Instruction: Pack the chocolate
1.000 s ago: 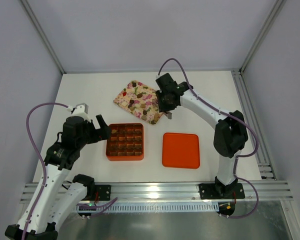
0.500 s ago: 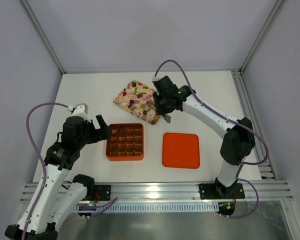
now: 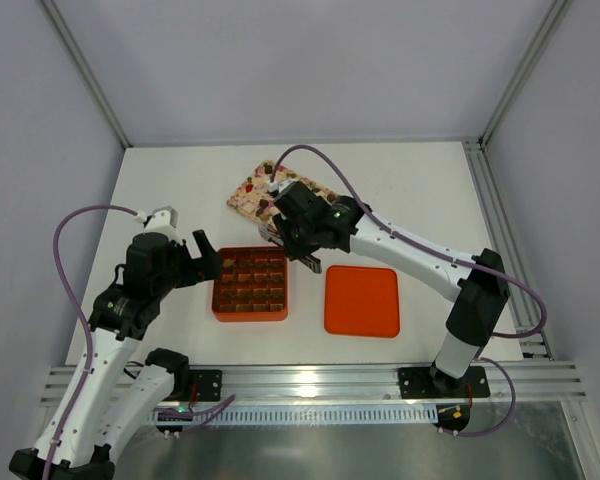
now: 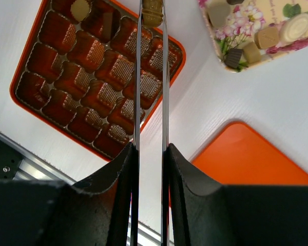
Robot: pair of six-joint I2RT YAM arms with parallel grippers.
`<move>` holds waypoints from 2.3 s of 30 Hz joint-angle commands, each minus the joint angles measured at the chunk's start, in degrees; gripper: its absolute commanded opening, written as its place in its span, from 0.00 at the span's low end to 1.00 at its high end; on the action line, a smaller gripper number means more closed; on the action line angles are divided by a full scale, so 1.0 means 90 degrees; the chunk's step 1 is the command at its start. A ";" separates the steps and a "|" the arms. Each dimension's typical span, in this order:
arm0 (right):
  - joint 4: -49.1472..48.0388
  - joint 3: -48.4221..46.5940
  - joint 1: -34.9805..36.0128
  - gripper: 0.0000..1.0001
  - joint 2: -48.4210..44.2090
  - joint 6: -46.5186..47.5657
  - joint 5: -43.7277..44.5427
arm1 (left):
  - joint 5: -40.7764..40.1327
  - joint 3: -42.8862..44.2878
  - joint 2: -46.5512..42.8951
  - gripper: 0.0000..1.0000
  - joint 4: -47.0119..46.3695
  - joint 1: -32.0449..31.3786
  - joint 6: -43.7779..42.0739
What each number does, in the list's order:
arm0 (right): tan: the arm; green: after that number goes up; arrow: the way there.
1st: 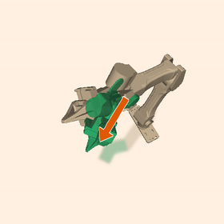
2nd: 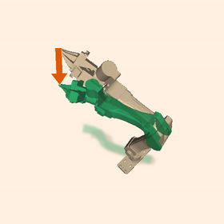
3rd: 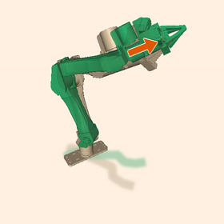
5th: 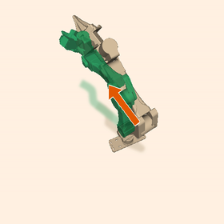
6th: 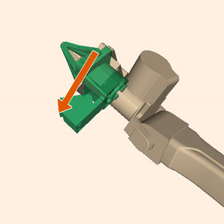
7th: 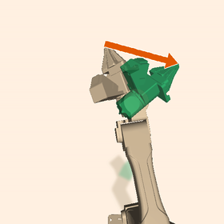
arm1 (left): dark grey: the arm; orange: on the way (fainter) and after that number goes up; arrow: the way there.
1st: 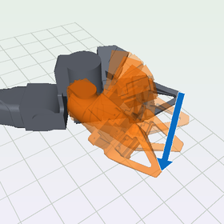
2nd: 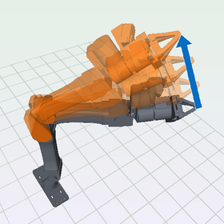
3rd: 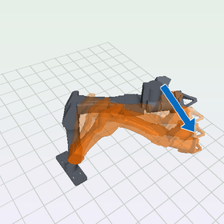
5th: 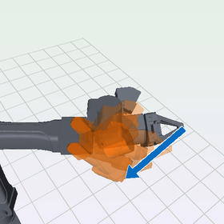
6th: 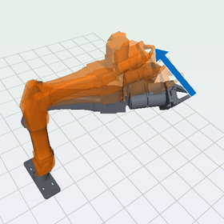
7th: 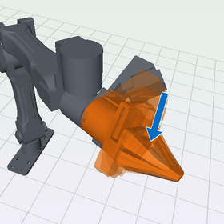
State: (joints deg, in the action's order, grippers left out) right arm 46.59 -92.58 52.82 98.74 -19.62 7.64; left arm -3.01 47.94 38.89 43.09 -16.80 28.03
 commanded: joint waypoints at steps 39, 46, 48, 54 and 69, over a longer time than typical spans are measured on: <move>0.0038 -0.0065 0.0840 0.38 0.0357 -0.0125 0.0372 | -0.0184 0.0044 -0.0064 1.00 -0.0139 -0.0106 -0.0009; 0.0068 -0.0105 0.0840 0.39 0.0347 -0.0105 0.0362 | -0.0193 0.0044 -0.0074 1.00 -0.0139 -0.0106 -0.0009; 0.0077 -0.0114 0.0850 0.40 0.0338 -0.0106 0.0362 | -0.0193 0.0044 -0.0073 1.00 -0.0139 -0.0097 -0.0009; 0.0282 -0.0387 0.0831 0.41 0.0191 0.0021 0.0664 | -0.0184 0.0054 -0.0083 1.00 -0.0139 -0.0106 -0.0019; 0.0380 -0.0857 -0.0565 0.42 0.0054 0.0334 0.0519 | -0.0203 0.0044 -0.0064 1.00 -0.0139 -0.0106 -0.0009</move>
State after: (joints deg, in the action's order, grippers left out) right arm 51.05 -98.59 49.34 100.73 -17.89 12.73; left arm -3.92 47.94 38.74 43.11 -17.63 28.03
